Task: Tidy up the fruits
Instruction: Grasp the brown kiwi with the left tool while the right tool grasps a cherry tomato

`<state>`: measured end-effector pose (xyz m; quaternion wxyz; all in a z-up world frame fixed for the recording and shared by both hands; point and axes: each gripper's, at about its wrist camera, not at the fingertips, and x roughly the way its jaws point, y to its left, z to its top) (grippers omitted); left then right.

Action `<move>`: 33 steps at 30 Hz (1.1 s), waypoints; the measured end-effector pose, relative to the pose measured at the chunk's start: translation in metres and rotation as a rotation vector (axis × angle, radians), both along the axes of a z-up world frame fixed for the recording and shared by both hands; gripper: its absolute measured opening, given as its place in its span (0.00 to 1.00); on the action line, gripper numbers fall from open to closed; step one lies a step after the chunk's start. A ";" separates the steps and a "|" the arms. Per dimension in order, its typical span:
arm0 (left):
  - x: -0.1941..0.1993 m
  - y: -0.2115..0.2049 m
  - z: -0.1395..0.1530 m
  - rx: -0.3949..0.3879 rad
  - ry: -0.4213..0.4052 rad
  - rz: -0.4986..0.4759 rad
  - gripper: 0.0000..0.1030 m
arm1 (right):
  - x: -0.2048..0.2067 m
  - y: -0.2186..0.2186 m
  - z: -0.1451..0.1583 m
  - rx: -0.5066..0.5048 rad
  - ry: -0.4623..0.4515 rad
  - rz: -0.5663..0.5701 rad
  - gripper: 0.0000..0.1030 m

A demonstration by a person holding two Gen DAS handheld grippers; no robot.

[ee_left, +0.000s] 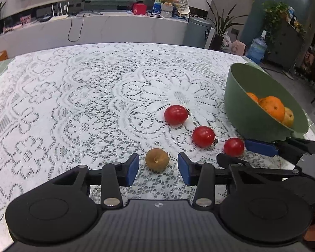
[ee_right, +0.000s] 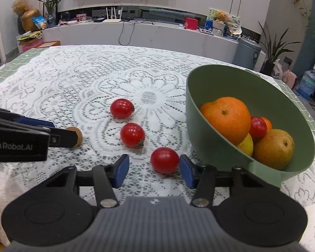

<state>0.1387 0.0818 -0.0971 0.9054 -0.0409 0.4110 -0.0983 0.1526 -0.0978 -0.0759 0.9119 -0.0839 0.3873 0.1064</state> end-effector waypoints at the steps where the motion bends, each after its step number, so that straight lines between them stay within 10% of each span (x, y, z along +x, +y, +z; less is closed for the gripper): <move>1: 0.000 -0.001 -0.001 0.004 -0.003 0.000 0.48 | 0.000 0.000 0.000 0.003 -0.003 -0.005 0.48; 33: 0.005 -0.010 -0.011 0.070 0.000 -0.009 0.30 | 0.008 -0.002 -0.008 0.016 -0.012 -0.117 0.28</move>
